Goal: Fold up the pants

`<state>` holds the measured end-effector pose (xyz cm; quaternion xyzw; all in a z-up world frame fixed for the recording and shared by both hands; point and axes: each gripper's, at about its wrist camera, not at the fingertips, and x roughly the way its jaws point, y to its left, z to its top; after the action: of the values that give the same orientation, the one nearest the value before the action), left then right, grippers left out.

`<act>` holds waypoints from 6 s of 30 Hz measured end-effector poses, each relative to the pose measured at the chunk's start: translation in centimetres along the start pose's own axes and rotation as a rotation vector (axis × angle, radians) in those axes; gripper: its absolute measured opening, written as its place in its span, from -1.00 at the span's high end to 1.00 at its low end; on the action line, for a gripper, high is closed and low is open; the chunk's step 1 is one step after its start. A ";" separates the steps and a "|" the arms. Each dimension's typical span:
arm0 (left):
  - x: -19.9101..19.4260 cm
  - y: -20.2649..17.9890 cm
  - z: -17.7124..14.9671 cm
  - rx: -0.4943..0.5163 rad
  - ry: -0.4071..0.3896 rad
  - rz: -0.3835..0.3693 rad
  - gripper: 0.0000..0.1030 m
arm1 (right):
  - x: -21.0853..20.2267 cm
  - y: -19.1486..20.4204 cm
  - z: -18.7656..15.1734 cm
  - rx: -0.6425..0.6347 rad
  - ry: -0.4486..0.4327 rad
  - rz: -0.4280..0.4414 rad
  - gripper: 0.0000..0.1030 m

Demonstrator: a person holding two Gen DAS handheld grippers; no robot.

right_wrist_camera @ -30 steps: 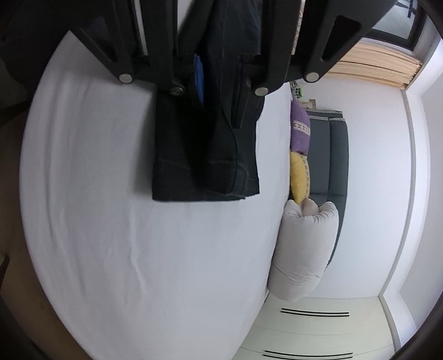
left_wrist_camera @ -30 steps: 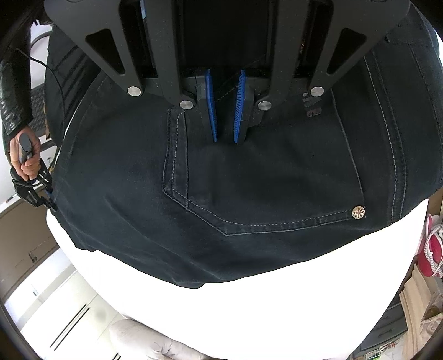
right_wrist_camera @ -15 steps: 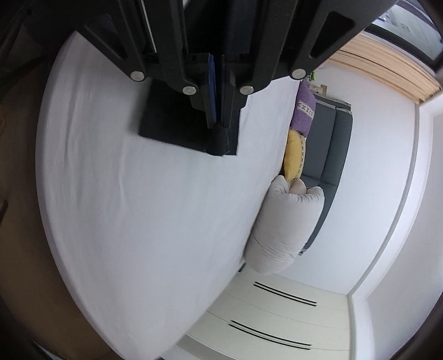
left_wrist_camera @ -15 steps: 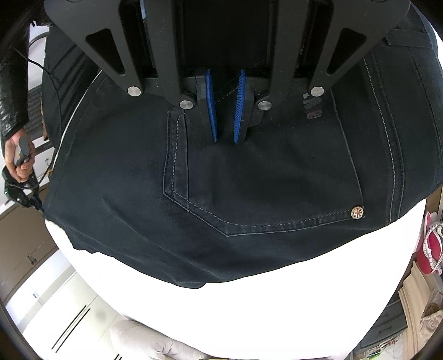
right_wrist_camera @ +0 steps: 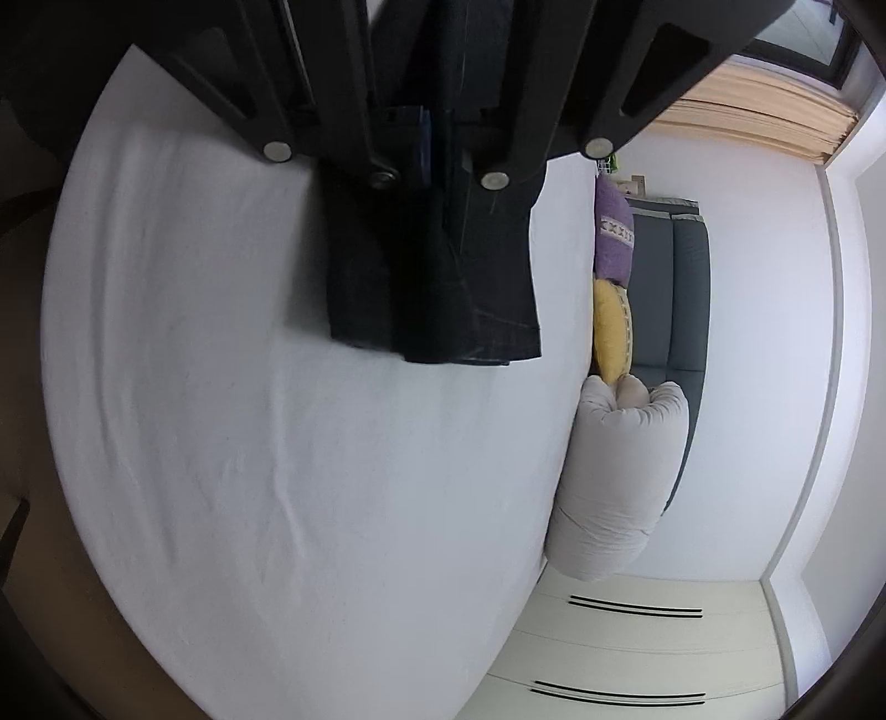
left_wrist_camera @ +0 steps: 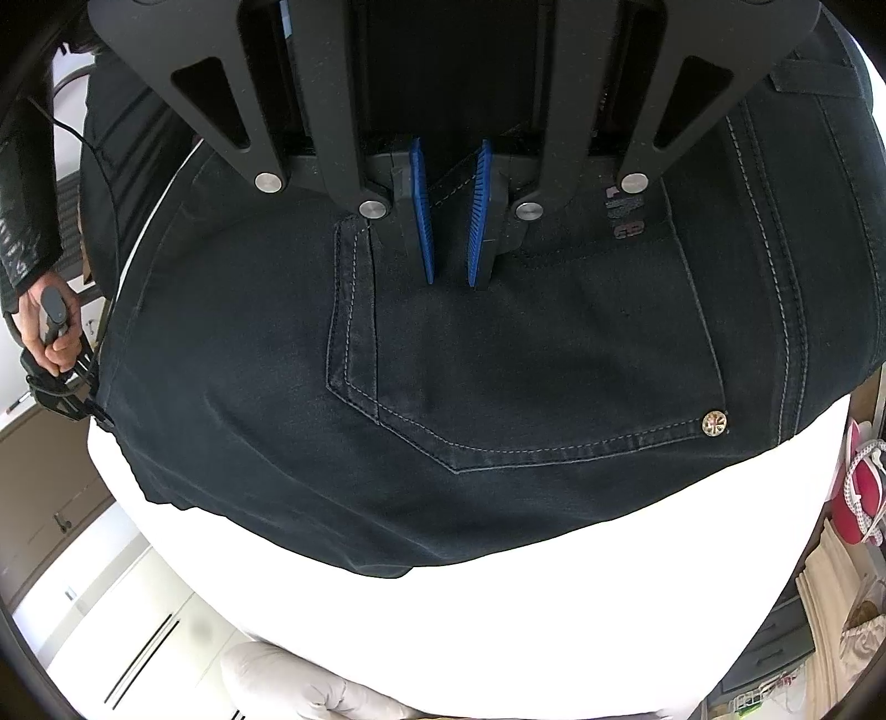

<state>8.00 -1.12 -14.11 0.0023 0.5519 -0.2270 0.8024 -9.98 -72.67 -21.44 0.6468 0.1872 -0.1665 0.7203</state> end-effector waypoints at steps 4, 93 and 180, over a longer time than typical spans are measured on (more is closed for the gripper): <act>0.1 -0.4 0.1 0.016 0.011 0.008 0.76 | -1.6 -0.1 -0.4 -0.021 -0.024 -0.038 0.94; -5.7 3.6 -4.8 0.046 -0.044 -0.056 0.75 | 0.2 3.6 -20.6 -0.331 0.659 0.037 0.58; 5.4 -5.6 3.9 -0.077 -0.064 -0.243 0.75 | 11.4 3.2 -10.1 -0.208 0.367 0.070 1.00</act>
<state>10.96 -9.09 -16.02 -0.1025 0.5305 -0.3011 0.7858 0.96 -62.30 -25.09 0.5945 0.3088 -0.0004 0.7425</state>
